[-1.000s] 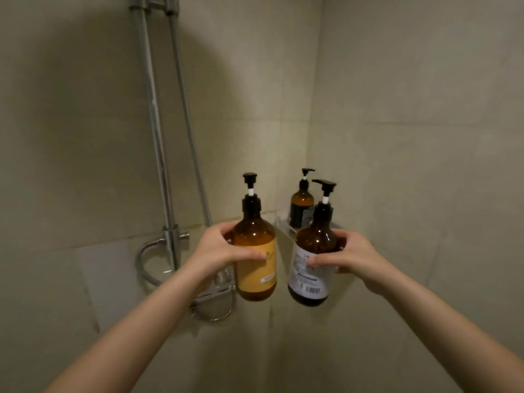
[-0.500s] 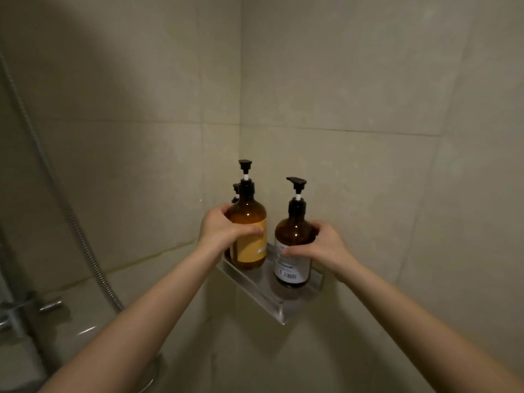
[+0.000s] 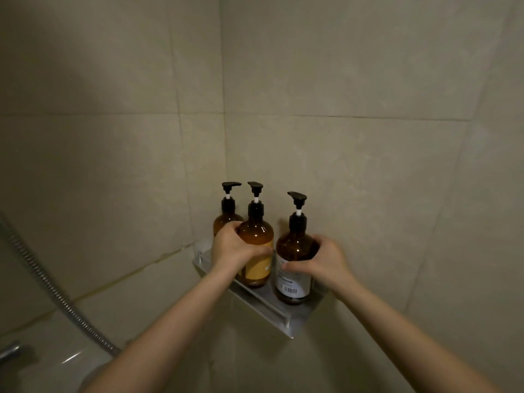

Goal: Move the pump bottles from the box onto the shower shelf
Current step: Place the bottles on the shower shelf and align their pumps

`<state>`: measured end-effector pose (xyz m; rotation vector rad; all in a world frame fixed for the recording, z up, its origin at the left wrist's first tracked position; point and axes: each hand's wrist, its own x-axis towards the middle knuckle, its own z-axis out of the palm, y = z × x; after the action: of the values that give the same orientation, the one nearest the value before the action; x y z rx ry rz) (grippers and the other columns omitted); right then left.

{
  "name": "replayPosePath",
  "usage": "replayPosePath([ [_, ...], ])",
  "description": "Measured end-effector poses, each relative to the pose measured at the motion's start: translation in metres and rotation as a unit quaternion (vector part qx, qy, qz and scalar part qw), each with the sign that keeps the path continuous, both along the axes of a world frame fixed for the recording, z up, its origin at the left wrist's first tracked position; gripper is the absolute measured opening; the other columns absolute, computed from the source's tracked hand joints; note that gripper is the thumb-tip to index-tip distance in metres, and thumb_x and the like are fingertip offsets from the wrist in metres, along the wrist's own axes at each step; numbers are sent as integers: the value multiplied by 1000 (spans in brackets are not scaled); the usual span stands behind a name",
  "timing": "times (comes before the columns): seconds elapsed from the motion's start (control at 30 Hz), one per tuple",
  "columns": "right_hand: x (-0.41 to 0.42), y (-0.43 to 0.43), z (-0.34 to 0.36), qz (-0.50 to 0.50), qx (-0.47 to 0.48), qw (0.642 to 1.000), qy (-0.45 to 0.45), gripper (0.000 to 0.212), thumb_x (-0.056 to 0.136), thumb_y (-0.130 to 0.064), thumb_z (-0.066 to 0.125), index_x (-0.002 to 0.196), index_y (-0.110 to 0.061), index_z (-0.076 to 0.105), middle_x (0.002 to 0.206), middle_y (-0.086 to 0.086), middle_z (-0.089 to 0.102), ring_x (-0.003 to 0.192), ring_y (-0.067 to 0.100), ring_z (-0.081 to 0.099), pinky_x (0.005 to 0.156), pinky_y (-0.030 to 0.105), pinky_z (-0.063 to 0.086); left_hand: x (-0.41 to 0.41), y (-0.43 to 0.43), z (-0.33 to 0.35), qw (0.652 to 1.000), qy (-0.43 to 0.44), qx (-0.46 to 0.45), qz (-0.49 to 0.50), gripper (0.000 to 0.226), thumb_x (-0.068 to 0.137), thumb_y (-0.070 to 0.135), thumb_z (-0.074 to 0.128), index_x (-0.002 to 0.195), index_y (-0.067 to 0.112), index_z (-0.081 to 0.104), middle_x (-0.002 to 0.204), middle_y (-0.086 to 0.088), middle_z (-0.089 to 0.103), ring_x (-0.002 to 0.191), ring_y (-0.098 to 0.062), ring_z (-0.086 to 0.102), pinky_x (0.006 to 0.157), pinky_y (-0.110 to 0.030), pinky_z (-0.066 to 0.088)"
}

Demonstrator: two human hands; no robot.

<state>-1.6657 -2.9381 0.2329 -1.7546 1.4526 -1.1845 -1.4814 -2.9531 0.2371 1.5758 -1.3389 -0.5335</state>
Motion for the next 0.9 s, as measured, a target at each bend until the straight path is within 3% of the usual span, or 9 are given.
replayPosePath([
  [0.2,0,4,-13,-22,11,1000,17,63,31,-52,79,87,-32,58,82,-15,65,76,0,62,54,14,45,-5,-2,-12,999,28,17,-23,88,49,31,89,126,19,47,125,-2,56,117,-24,52,96,-42,46],
  [0.33,0,6,-18,-23,10,1000,6,68,34,-52,80,95,-30,61,88,-14,67,83,0,62,63,19,51,-5,-3,-20,998,42,23,-34,88,49,32,88,125,22,47,123,0,55,116,-24,52,97,-46,46],
  [0.57,1,9,-18,1,14,1000,-5,76,35,-53,78,104,-28,58,97,-12,66,89,5,62,68,21,50,-1,-7,-26,999,32,4,-24,90,46,36,89,125,24,47,122,3,56,113,-20,53,85,-32,44],
  [0.9,2,10,-21,16,18,999,-23,71,42,-45,81,106,-30,55,98,-14,64,89,4,61,66,19,48,1,-7,-32,1000,7,-11,-26,89,48,41,87,125,26,46,123,4,56,113,-18,53,86,-30,43],
])
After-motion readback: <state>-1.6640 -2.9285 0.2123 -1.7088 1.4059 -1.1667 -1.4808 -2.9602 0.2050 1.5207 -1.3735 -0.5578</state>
